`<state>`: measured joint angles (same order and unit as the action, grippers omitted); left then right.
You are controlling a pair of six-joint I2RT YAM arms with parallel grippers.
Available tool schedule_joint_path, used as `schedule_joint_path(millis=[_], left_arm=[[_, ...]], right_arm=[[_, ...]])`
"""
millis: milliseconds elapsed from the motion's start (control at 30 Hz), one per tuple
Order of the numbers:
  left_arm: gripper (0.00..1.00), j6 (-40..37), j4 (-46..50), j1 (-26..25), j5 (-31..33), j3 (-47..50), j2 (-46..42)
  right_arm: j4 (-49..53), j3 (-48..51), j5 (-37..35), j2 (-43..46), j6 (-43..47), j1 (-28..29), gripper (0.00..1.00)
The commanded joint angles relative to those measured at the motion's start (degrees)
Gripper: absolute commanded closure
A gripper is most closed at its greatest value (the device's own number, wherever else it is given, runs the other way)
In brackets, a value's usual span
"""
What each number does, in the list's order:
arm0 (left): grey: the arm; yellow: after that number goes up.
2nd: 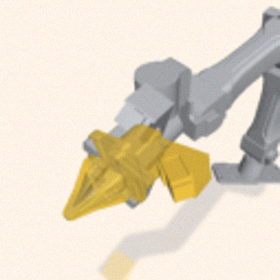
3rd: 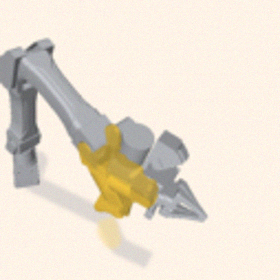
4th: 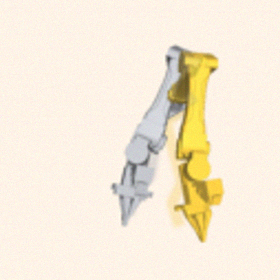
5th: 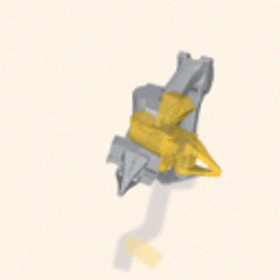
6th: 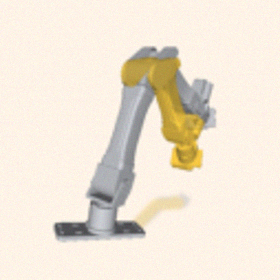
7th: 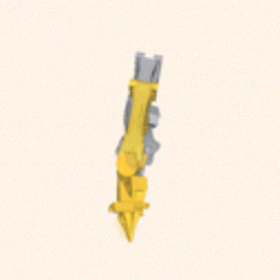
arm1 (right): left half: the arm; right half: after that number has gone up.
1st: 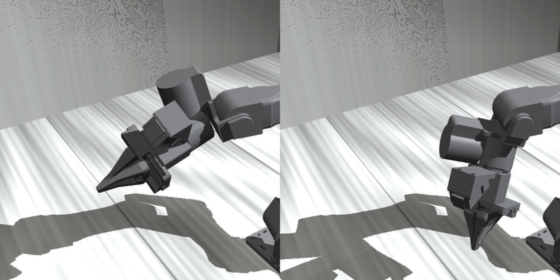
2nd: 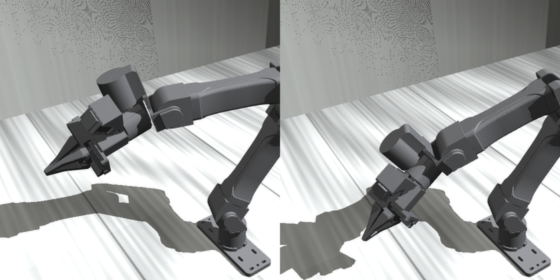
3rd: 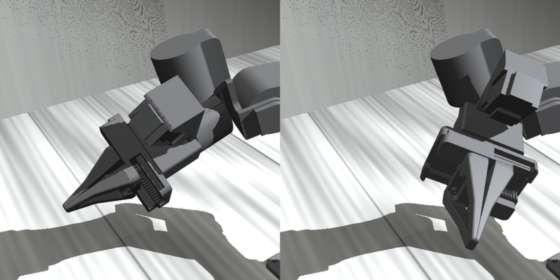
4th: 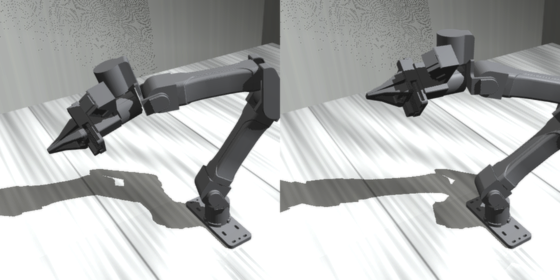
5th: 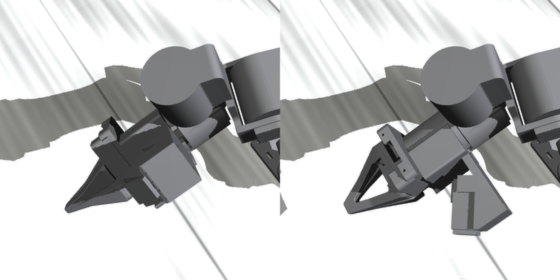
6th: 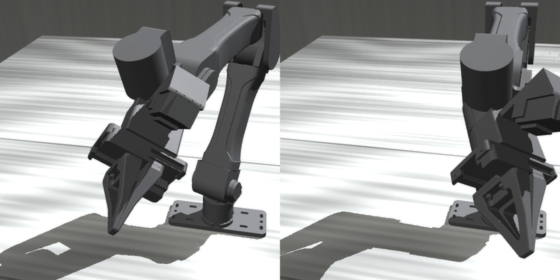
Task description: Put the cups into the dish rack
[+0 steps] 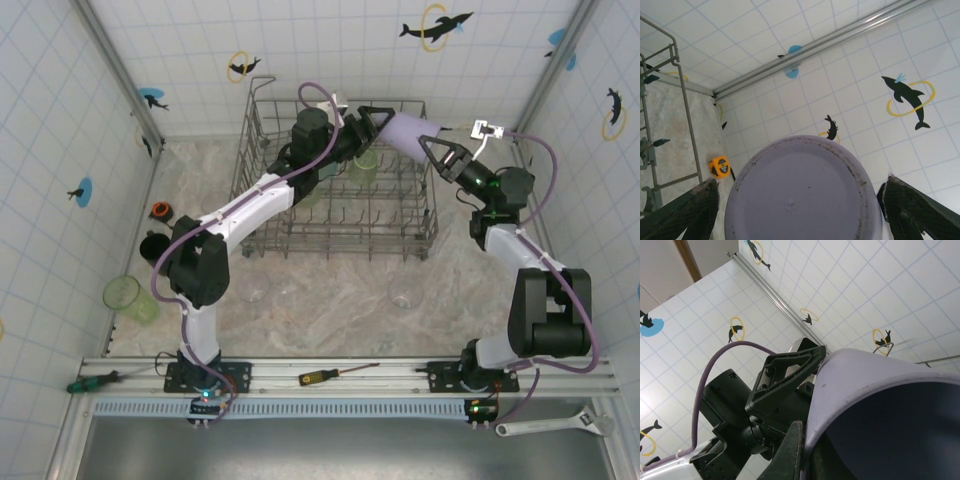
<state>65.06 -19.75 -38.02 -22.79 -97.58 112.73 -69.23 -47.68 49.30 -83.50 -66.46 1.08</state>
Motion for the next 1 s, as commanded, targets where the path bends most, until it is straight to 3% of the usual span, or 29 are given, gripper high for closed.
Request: schedule_joint_path(millis=[0, 133, 267, 467, 567, 733, 767, 967], left_arm=[[0.18, 2.19, -3.45, 0.23, -3.18, -0.69, 1.46], [0.29, 3.63, -4.82, 0.23, -4.7, -1.1, 2.23], [0.51, 3.46, -5.53, 0.23, -5.3, -1.66, 2.56], [1.0, 3.43, -7.21, 0.14, -6.33, -4.32, 4.66], [1.0, 4.41, -9.49, 0.14, -6.22, -4.37, 5.54], [1.0, 4.25, -12.28, 0.14, -5.35, -4.84, 6.67], [1.0, 3.29, -11.64, 0.14, -4.42, -5.19, 6.79], [1.0, -1.51, -7.14, 0.14, 0.54, -9.75, 8.97]], right_arm=[[-5.57, -2.04, -0.71, -0.11, -0.95, 0.83, 1.0], [-5.06, -3.09, -0.22, -0.87, -0.82, 1.03, 1.0], [-4.37, -3.29, -0.26, -1.05, -0.77, 1.01, 1.0], [1.41, -4.5, 0.03, 0.36, 2.27, 1.02, 1.0], [8.0, -4.78, -0.69, 2.07, 6.44, 0.95, 0.91], [24.31, -6.5, -1.91, 6.14, 14.97, 0.42, 0.54], [28.41, -6.63, -2.88, 7.49, 17.19, 0.14, 0.43], [47.08, -7.14, -8.35, 13.23, 26.63, -2.34, 0.11]])
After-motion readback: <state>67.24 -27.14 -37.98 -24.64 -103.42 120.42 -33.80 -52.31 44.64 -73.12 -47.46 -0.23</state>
